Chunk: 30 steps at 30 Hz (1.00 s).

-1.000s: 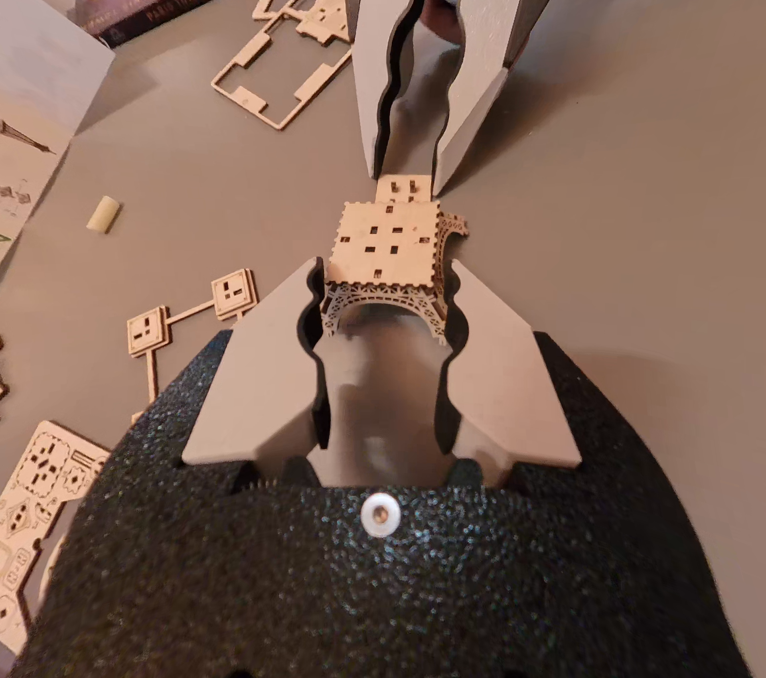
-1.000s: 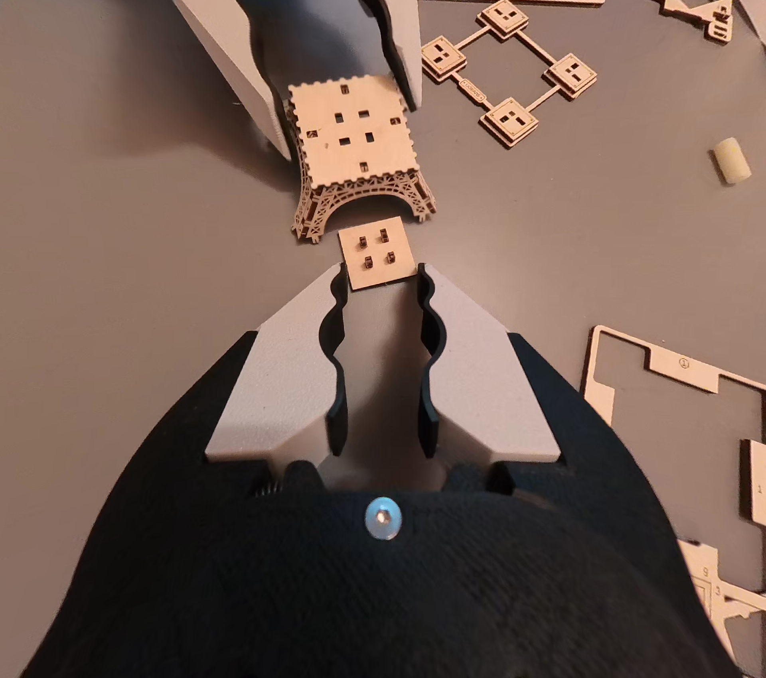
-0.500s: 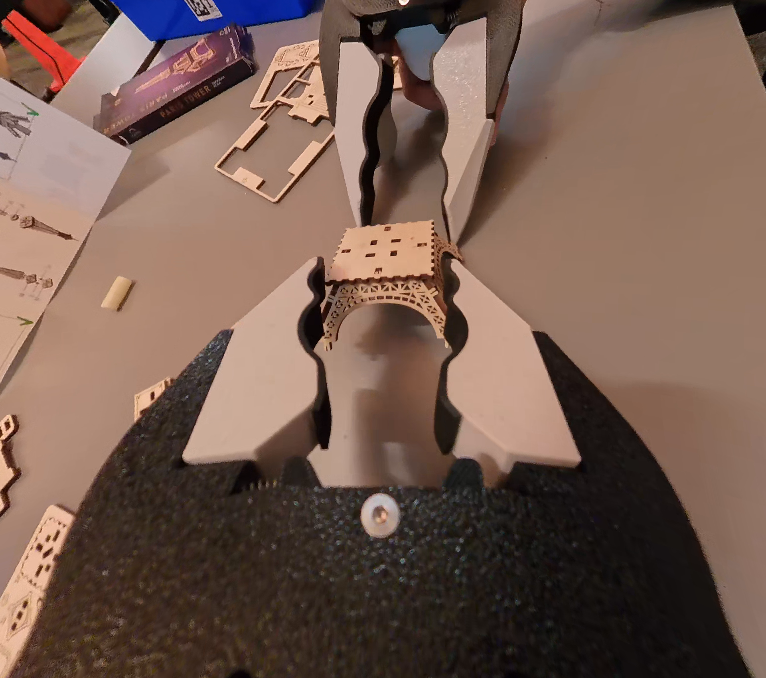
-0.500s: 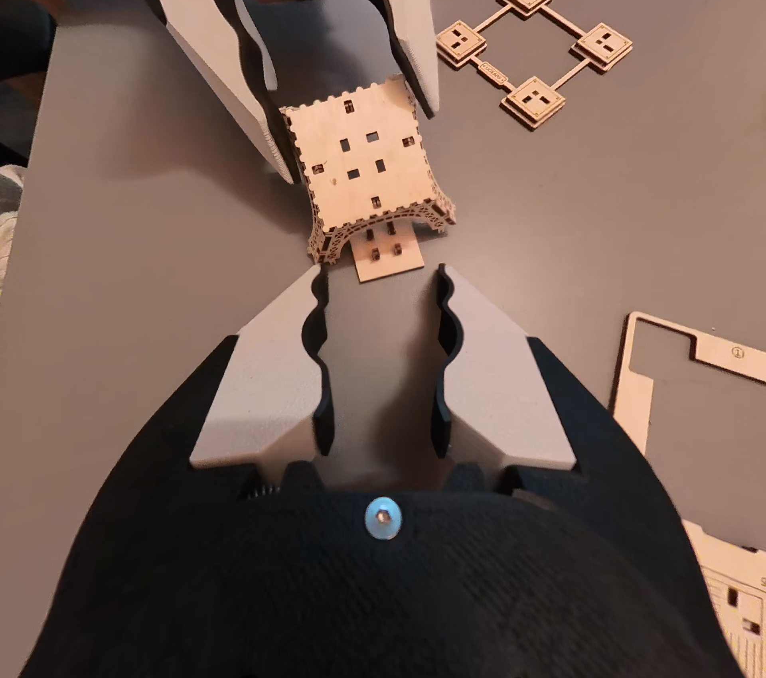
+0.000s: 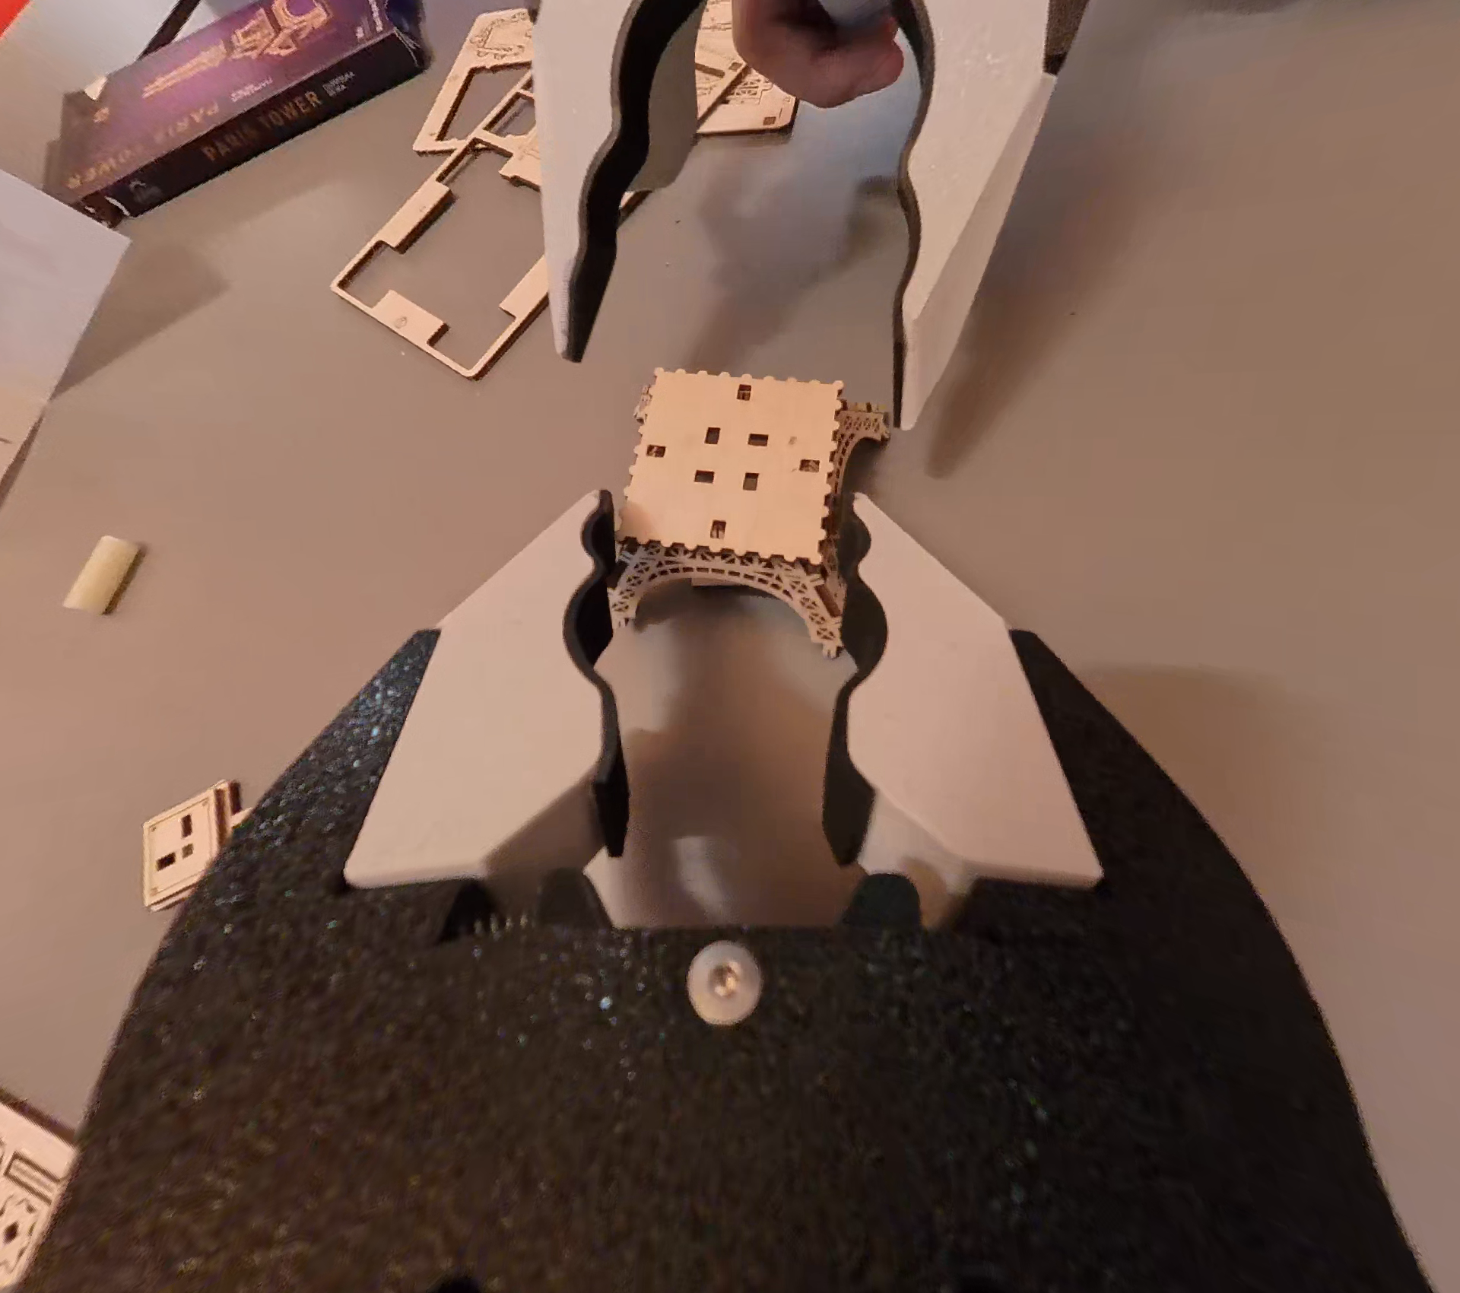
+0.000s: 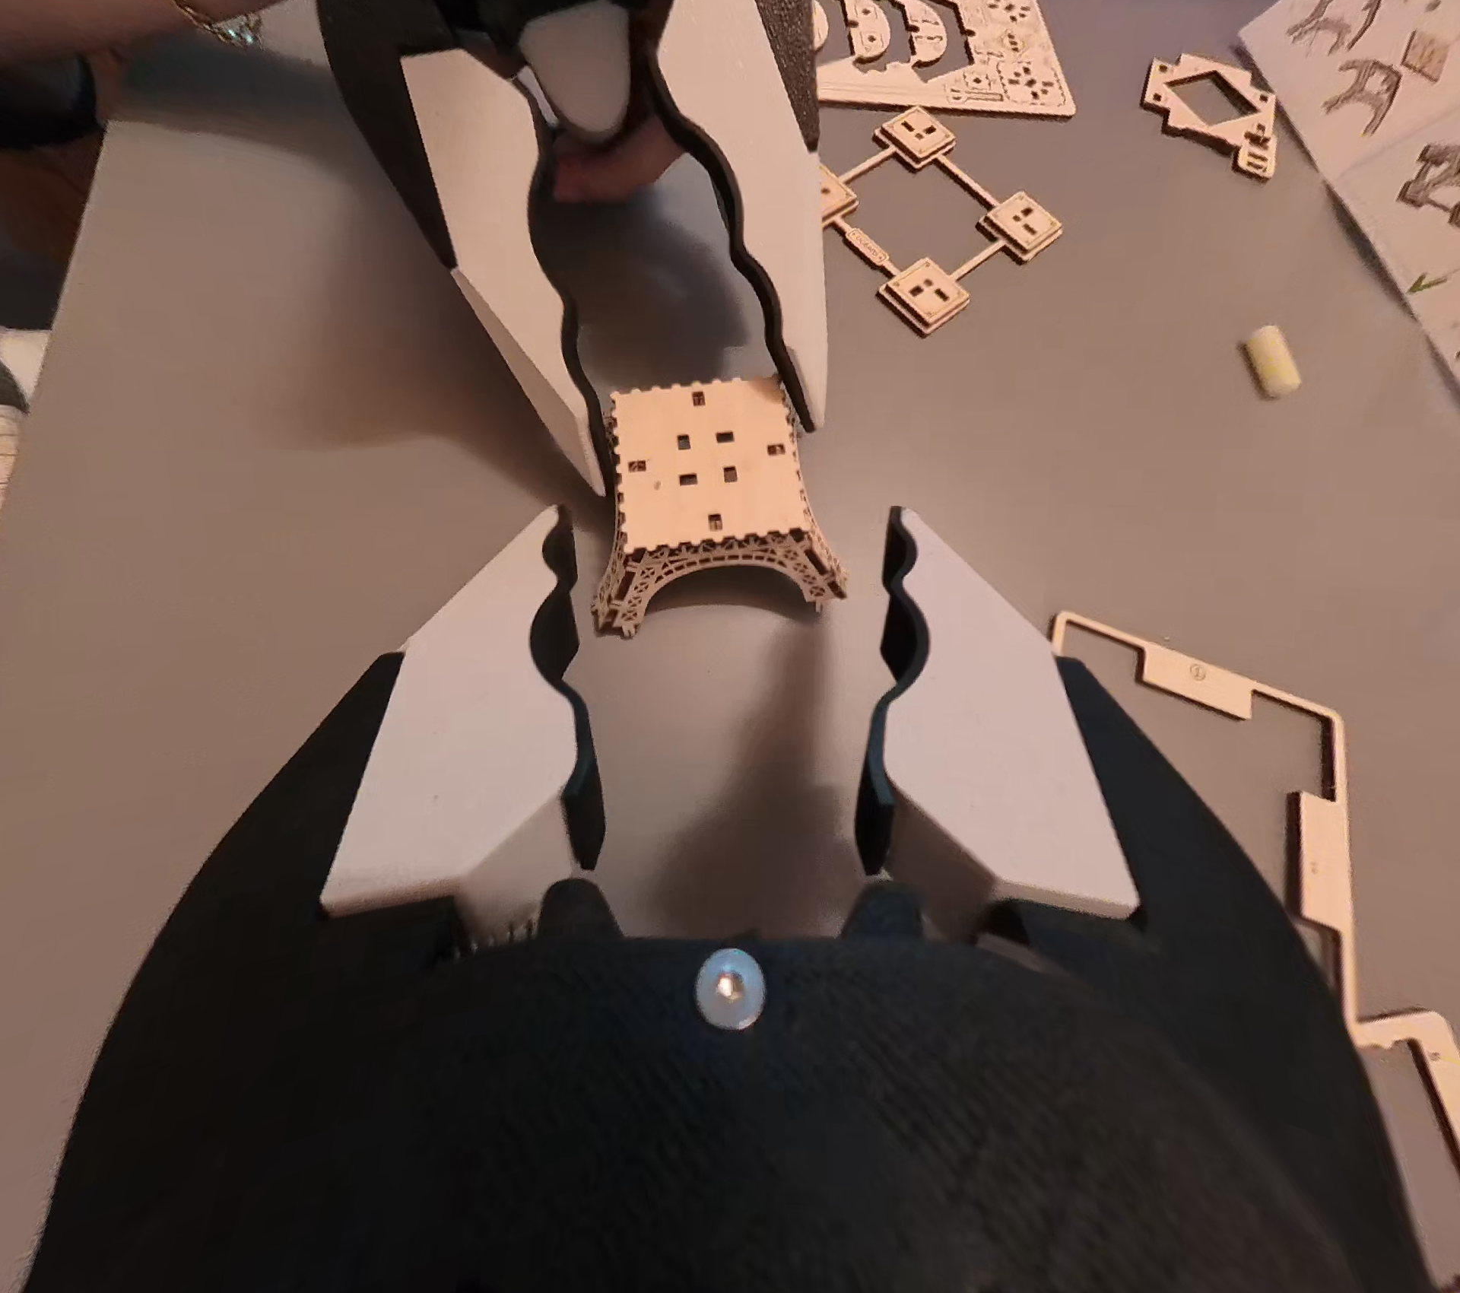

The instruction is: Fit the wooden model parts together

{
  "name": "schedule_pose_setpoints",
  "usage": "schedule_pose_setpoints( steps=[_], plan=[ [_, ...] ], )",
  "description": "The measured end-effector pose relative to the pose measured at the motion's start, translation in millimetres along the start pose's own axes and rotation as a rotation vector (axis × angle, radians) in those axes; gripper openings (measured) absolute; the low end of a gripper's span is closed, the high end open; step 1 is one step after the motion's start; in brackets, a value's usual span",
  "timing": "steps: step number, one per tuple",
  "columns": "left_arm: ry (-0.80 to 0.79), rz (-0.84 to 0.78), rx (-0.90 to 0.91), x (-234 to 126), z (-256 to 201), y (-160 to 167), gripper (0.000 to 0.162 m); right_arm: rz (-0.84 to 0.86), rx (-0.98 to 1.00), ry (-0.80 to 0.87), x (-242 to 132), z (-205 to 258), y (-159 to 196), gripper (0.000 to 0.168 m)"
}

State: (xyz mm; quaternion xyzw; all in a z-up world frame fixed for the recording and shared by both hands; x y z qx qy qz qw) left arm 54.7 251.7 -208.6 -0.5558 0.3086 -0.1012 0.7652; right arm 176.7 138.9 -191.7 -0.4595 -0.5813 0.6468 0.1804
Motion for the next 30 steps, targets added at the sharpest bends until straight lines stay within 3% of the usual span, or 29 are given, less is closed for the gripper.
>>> schedule_pose_setpoints(
  steps=[6,10,14,18,22,30],
  plan=[
    [-0.016,0.047,0.031,0,-7,3,0.062,-0.002,-0.024,-0.037,11,3,2,0.073],
    [-0.083,-0.026,0.006,-12,-6,1,0.067,0.04,-0.044,-0.053,13,3,7,0.053],
    [-0.17,-0.103,0.099,-31,-7,-4,0.07,-0.006,0.004,-0.056,4,-1,4,0.052],
    [-0.251,-0.135,0.337,-46,-14,-20,0.067,-0.171,0.322,-0.005,-18,-24,-1,0.05],
    [-0.244,-0.105,0.467,-35,-19,-34,0.07,-0.399,0.699,0.009,-35,-51,5,0.047],
    [-0.326,-0.02,0.505,18,-7,-37,0.059,-0.537,0.829,0.049,-45,-56,13,0.048]
  ],
)
Point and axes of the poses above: each gripper's, where its closed fingertips meet, x out along the fingers, y out of its underside, z = x × y across the jaws, the point moved 10 cm from there along -x, back along the fingers, and after that the axes turned 14 degrees about -z, right-handed, at the moved point
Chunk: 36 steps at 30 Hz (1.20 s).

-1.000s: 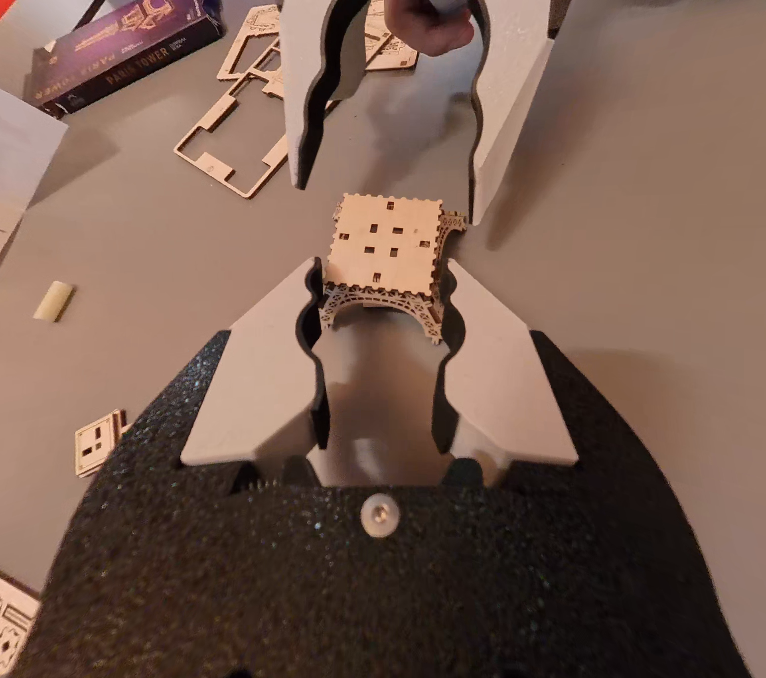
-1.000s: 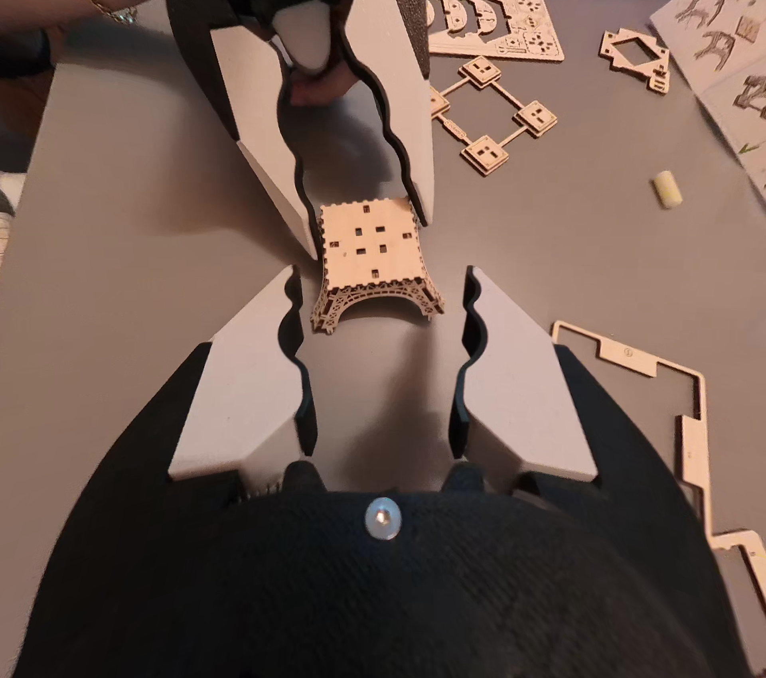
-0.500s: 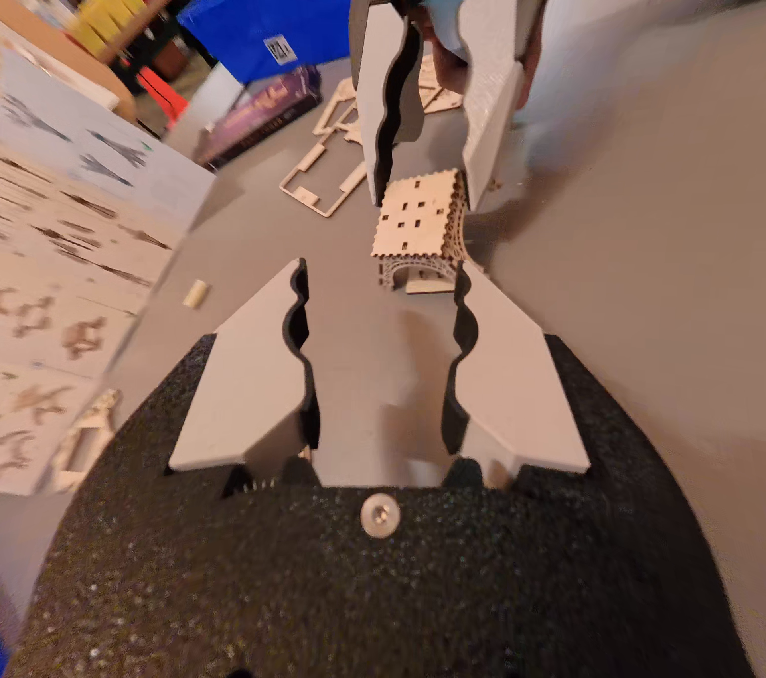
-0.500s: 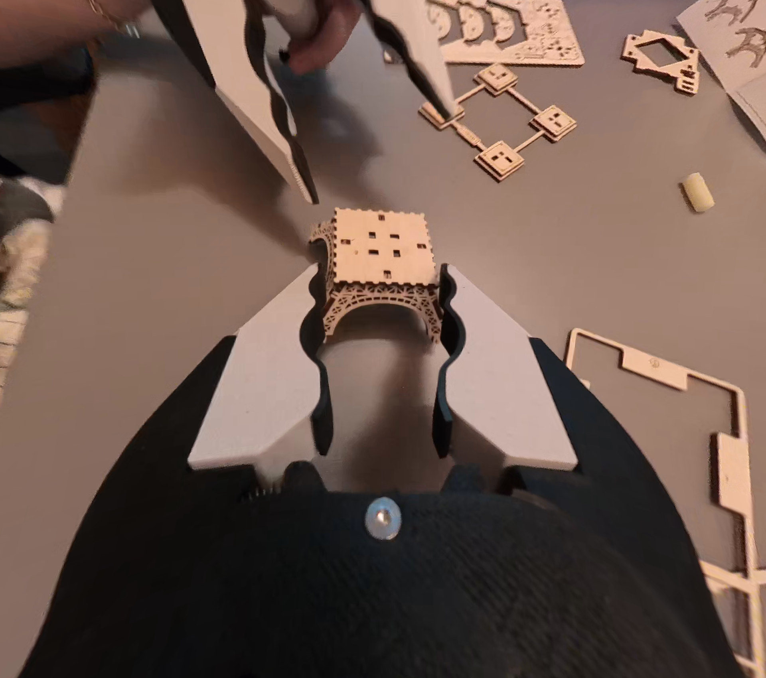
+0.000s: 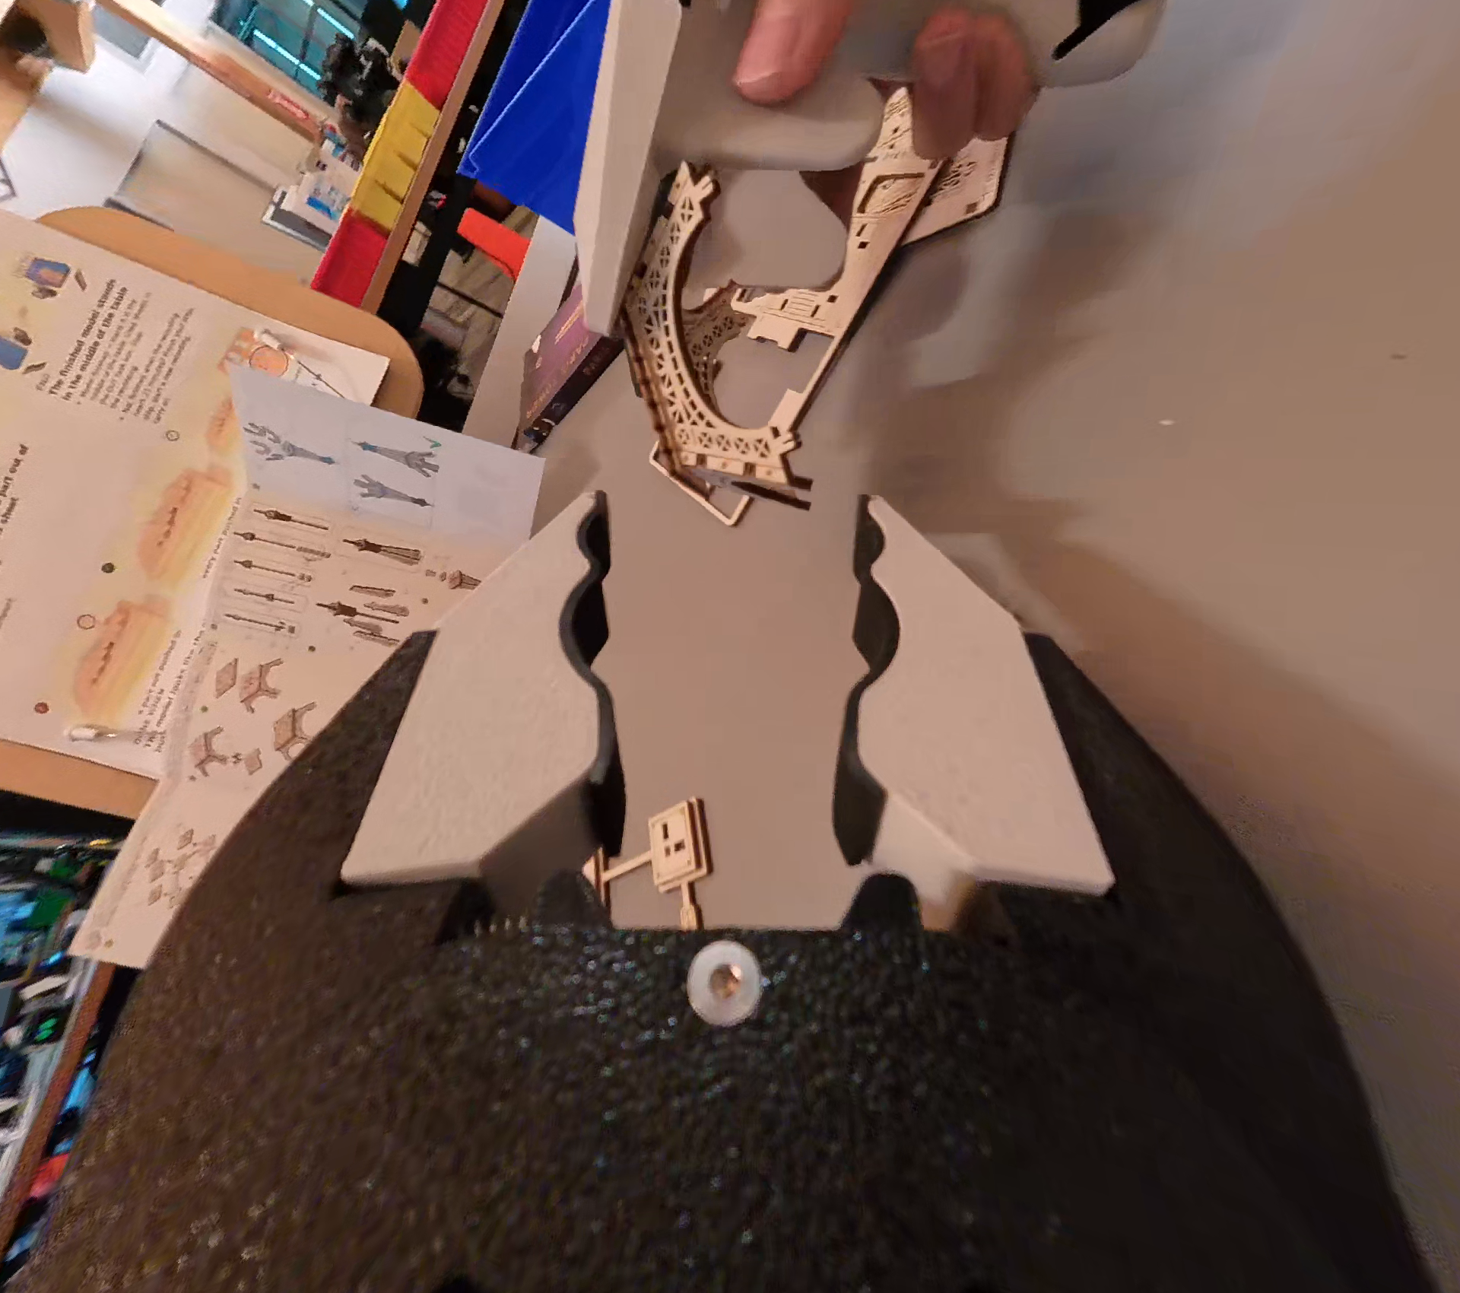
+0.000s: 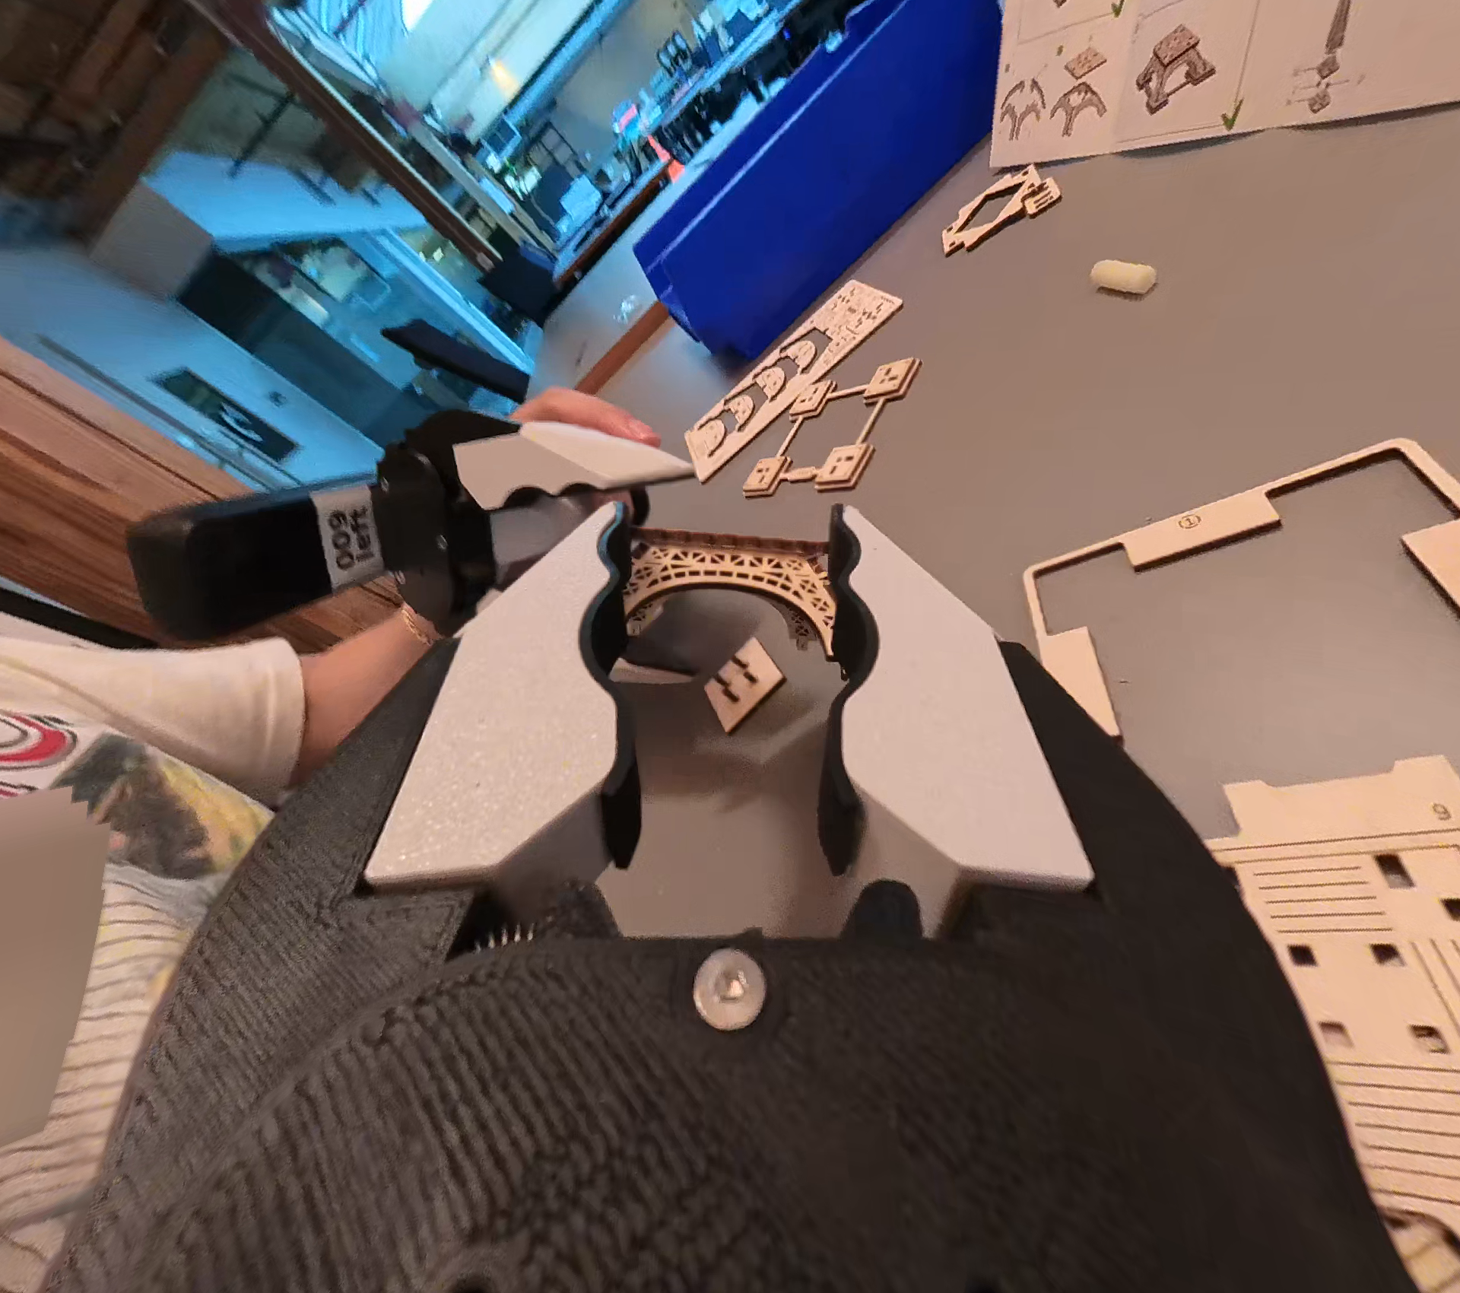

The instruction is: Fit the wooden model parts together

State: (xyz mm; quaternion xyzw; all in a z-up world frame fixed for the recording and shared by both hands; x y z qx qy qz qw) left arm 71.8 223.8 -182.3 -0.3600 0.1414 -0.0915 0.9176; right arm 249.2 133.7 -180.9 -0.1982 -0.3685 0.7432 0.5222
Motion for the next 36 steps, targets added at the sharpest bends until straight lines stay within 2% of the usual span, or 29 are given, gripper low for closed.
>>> schedule_pose_setpoints(
  steps=[3,5,6,9,11,14,18,23,24,27,30,33,36],
  plan=[
    [-0.047,0.016,0.037,13,4,-3,0.029,-0.056,0.086,0.013,-5,-7,-1,0.048],
    [-0.054,-0.006,-0.01,17,7,-5,0.019,-0.093,0.133,0.007,-10,-11,-5,0.048],
    [-0.044,-0.019,-0.048,18,10,-6,0.0,-0.107,0.129,0.012,-14,-13,-7,0.046],
    [0.004,-0.029,-0.26,22,21,-1,0.0,-0.098,0.024,0.029,-27,-14,-17,0.062],
    [0.022,-0.036,-0.425,28,31,5,0.0,-0.072,-0.044,0.041,-33,-13,-19,0.061],
    [0.038,0.066,-0.578,39,40,20,0.0,-0.019,-0.137,0.133,-39,-20,-19,0.058],
    [0.059,0.085,-0.585,33,44,21,0.003,0.041,-0.302,0.17,-43,-17,-18,0.053],
    [0.051,0.15,-0.591,9,46,23,0.008,0.165,-0.4,0.14,-33,-14,-7,0.047],
    [0.072,0.158,-0.609,3,43,22,0.011,0.205,-0.428,0.136,-31,-13,-3,0.047],
    [0.194,0.18,-0.637,-12,25,20,0.033,0.309,-0.55,0.117,-25,-5,4,0.047],
    [0.303,0.203,-0.566,-20,4,21,0.046,0.339,-0.678,0.024,-19,9,9,0.044],
    [0.362,0.246,-0.557,-22,-6,27,0.049,0.336,-0.76,-0.077,-16,20,14,0.044],
    [0.389,0.239,-0.611,-18,-9,34,0.045,0.341,-0.792,-0.119,-13,25,19,0.044]
  ],
)
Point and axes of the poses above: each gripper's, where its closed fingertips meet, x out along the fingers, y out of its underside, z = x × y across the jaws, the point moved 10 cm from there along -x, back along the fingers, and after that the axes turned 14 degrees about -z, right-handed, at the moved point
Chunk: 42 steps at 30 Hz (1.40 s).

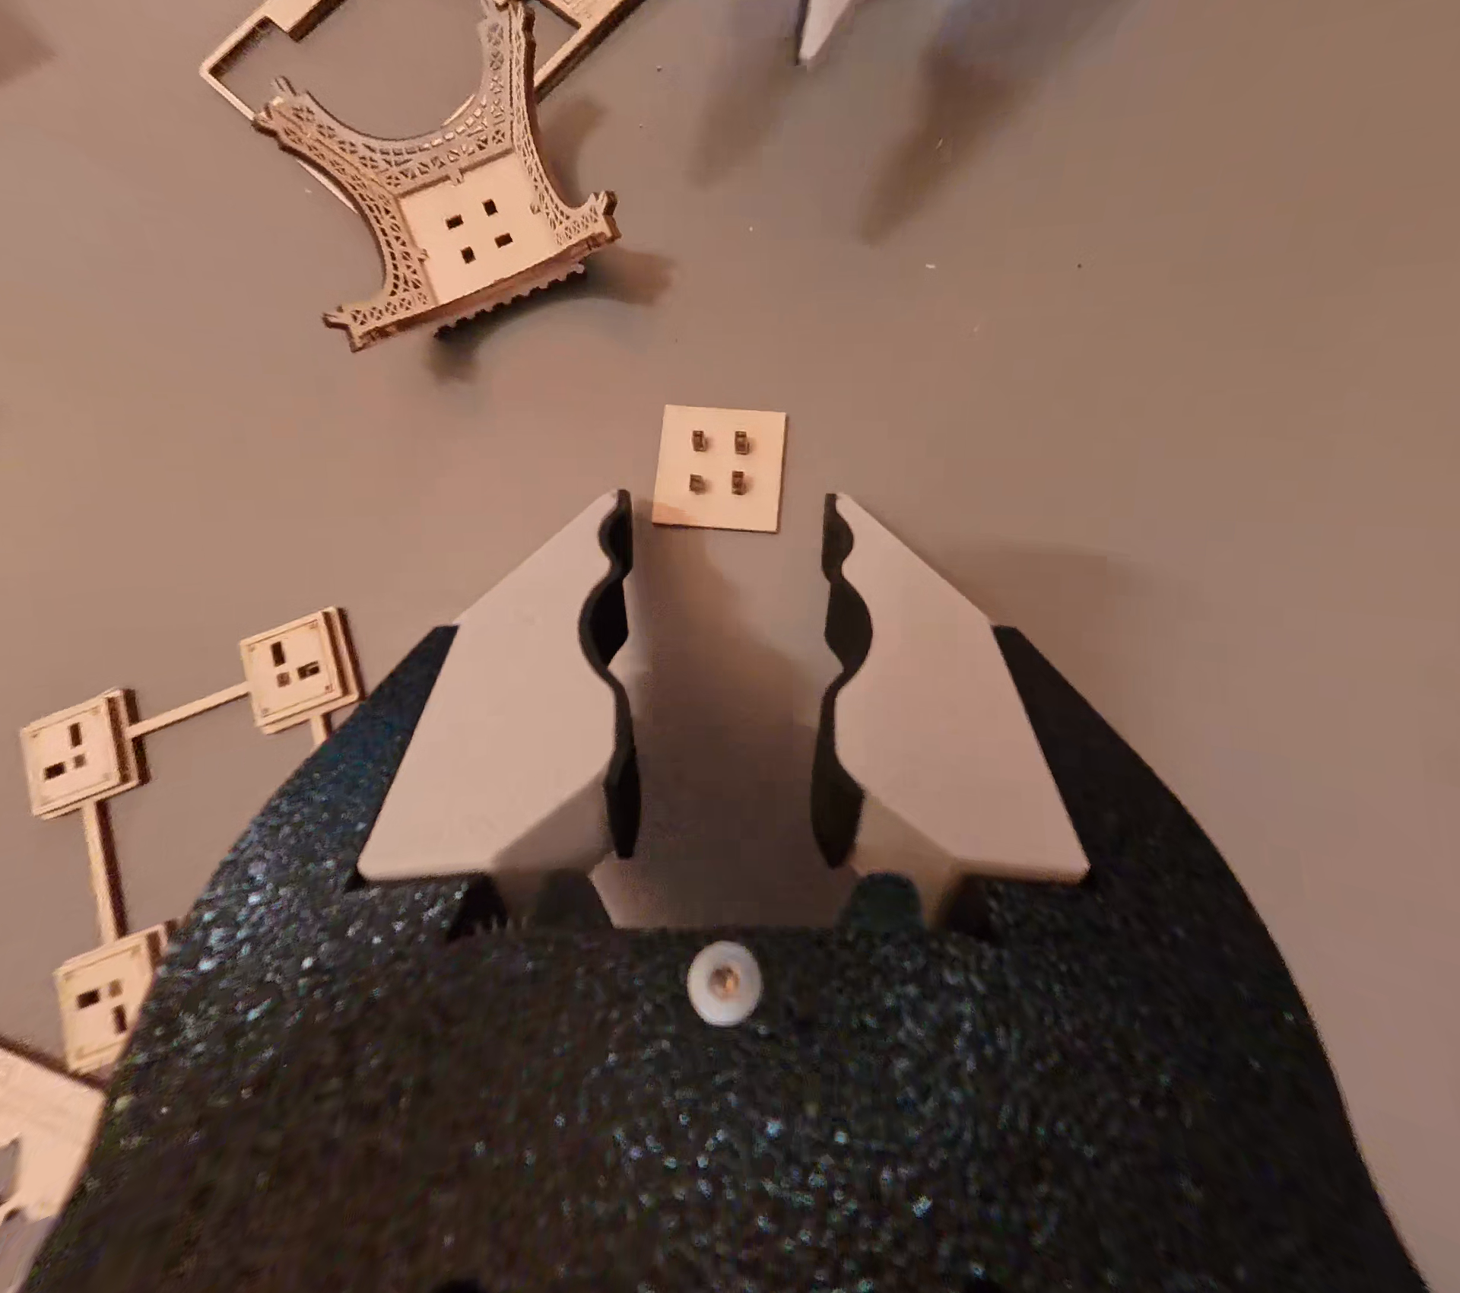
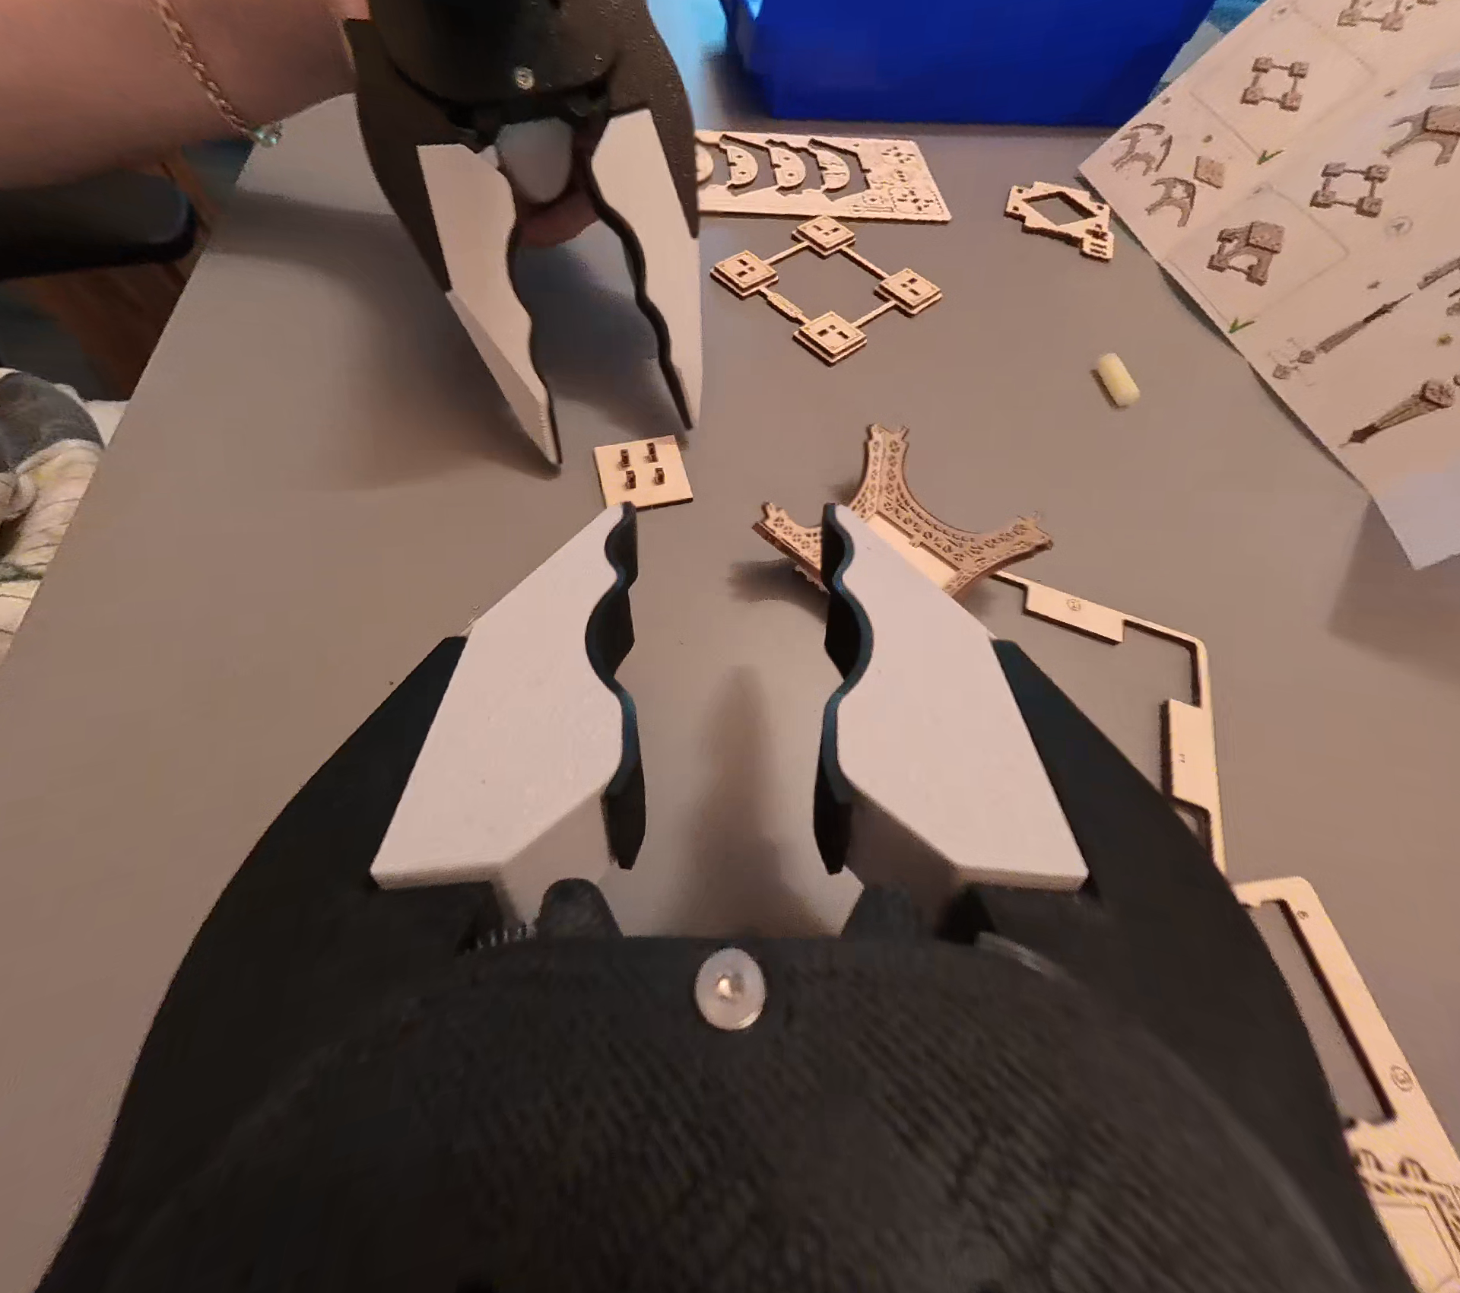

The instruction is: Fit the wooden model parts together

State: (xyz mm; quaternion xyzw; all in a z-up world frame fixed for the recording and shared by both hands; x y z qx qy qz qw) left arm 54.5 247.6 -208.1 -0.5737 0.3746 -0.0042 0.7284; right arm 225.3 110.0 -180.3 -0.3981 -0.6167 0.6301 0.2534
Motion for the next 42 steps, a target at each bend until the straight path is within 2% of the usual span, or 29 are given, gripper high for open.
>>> schedule_pose_setpoints(
  steps=[3,5,9,12,16,20,23,27,32,36,40,42],
  plan=[
    [0.012,-0.006,-0.013,6,3,0,0.028,0.032,0.008,-0.01,3,1,4,0.049],
    [0.01,0.003,0.015,9,3,-2,0.022,0.033,0.029,-0.003,4,0,6,0.051],
    [-0.047,-0.012,0.17,8,0,-13,0.02,-0.027,0.129,0.045,2,-7,4,0.049],
    [-0.127,-0.035,0.286,2,-3,-24,0.02,-0.1,0.275,0.061,-1,-14,4,0.044],
    [-0.25,-0.065,0.473,-4,-6,-38,0.02,-0.226,0.497,0.043,3,-20,3,0.029],
    [-0.268,-0.081,0.519,-5,-8,-47,0.02,-0.256,0.579,-0.022,20,-15,2,0.024],
    [-0.268,-0.104,0.513,-6,-9,-51,0.02,-0.214,0.541,-0.034,26,-11,3,0.019],
    [-0.261,-0.155,0.502,-8,-12,-56,0.019,-0.233,0.52,-0.058,26,-9,1,0.0],
    [-0.272,-0.194,0.467,-12,-8,-57,0.024,-0.221,0.517,-0.015,23,-14,4,0.0],
    [-0.235,-0.181,0.327,-18,-1,-43,0.025,-0.148,0.435,-0.012,15,-14,8,0.0],
    [-0.15,-0.198,0.222,-21,-7,-35,0.026,-0.093,0.345,-0.046,7,-11,10,0.007],
    [-0.124,-0.182,0.168,-18,-14,-31,0.03,-0.082,0.308,-0.094,4,-7,10,0.016]
  ],
)
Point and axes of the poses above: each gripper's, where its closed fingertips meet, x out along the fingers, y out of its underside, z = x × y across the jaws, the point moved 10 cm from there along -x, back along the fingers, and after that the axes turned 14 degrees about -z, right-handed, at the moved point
